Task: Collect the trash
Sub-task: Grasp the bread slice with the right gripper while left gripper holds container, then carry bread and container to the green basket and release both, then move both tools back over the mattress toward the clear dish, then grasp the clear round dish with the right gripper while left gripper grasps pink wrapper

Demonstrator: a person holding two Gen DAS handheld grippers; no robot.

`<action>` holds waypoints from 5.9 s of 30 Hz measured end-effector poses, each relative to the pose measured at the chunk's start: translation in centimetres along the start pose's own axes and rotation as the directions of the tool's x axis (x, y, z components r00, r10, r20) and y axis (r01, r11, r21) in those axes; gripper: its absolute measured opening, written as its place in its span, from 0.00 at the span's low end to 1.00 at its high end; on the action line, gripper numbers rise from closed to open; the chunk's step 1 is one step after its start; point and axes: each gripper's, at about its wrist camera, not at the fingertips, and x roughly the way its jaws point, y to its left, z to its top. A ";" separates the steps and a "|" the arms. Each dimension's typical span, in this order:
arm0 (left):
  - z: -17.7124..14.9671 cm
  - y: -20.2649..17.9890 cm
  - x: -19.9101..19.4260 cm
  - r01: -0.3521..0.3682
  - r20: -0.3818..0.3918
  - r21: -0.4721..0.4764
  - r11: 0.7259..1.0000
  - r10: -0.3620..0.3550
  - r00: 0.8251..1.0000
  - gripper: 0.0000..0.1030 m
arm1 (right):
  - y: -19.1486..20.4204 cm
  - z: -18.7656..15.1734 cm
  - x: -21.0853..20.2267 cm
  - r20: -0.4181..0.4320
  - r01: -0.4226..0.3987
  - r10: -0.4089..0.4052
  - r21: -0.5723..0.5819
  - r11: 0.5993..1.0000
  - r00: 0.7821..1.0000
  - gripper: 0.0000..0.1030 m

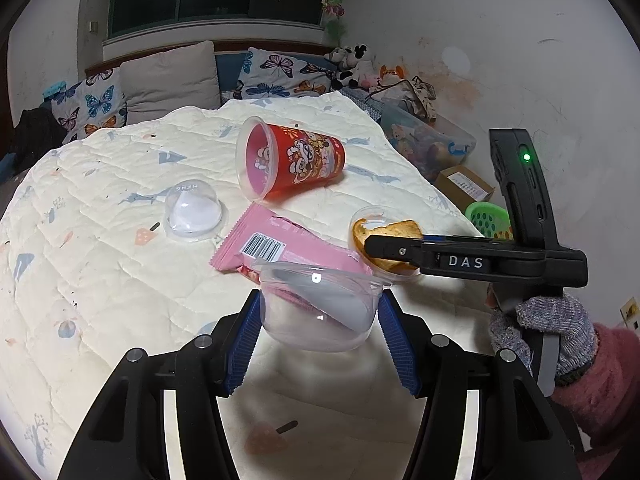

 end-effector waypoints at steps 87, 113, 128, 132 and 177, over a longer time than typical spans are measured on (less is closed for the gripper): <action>8.0 -28.1 14.2 0.372 -0.176 0.252 0.894 -0.336 0.925 0.68 | -20.0 -11.9 -26.7 0.235 0.349 -0.476 0.428 0.834 0.848 0.54; 5.4 -7.2 4.2 -0.084 0.029 -0.072 0.994 0.086 0.996 0.68 | -10.3 -5.3 -16.6 0.174 0.227 -0.246 0.123 0.966 0.954 0.70; 2.0 2.7 1.1 -0.208 -0.019 -0.307 0.929 0.213 0.977 0.68 | -1.2 -2.5 -6.0 0.024 0.118 -0.115 -0.215 0.969 0.993 0.83; 1.5 3.2 1.3 -0.207 -0.036 -0.334 0.920 0.207 0.978 0.69 | -0.3 -2.0 -3.3 -0.021 0.115 -0.126 -0.283 0.952 0.992 0.85; 4.2 2.7 10.9 -0.304 -0.206 -0.506 0.807 0.229 0.951 0.79 | -3.4 -2.0 -4.5 0.018 0.154 -0.155 -0.230 0.961 0.988 0.85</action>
